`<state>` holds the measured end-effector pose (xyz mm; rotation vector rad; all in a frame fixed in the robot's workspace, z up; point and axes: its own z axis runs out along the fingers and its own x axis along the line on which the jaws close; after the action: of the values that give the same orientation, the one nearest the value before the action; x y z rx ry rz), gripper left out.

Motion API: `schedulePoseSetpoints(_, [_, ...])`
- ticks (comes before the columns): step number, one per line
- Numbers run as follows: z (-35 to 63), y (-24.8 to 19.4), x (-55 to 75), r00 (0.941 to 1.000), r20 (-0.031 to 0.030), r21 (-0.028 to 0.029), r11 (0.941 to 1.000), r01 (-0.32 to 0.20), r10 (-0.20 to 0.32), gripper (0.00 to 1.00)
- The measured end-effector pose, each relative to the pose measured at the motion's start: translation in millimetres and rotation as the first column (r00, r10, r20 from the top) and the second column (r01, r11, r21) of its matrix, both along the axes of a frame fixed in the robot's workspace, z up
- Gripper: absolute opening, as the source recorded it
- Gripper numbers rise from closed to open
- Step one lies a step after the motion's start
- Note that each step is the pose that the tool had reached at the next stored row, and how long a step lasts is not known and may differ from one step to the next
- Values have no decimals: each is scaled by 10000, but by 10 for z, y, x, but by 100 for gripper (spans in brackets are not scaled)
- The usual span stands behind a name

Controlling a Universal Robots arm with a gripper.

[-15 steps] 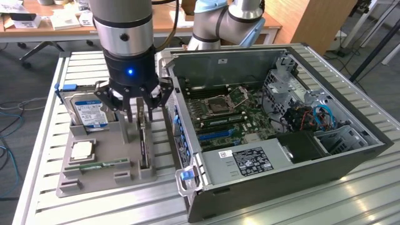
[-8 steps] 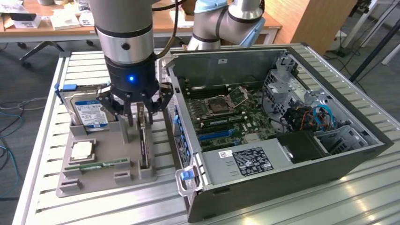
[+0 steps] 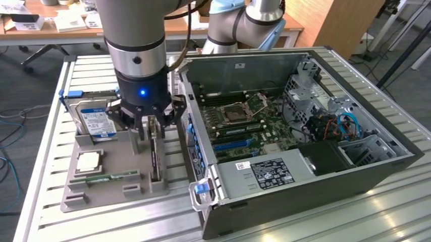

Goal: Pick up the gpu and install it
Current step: 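Pick up the gpu and move the gpu toward the slot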

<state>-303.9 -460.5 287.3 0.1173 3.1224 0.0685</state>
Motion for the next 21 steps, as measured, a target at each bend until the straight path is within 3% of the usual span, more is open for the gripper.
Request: schedulePoseSetpoints(21, [-381, 0, -2, 10000, 0, 0, 10000, 0, 0, 47])
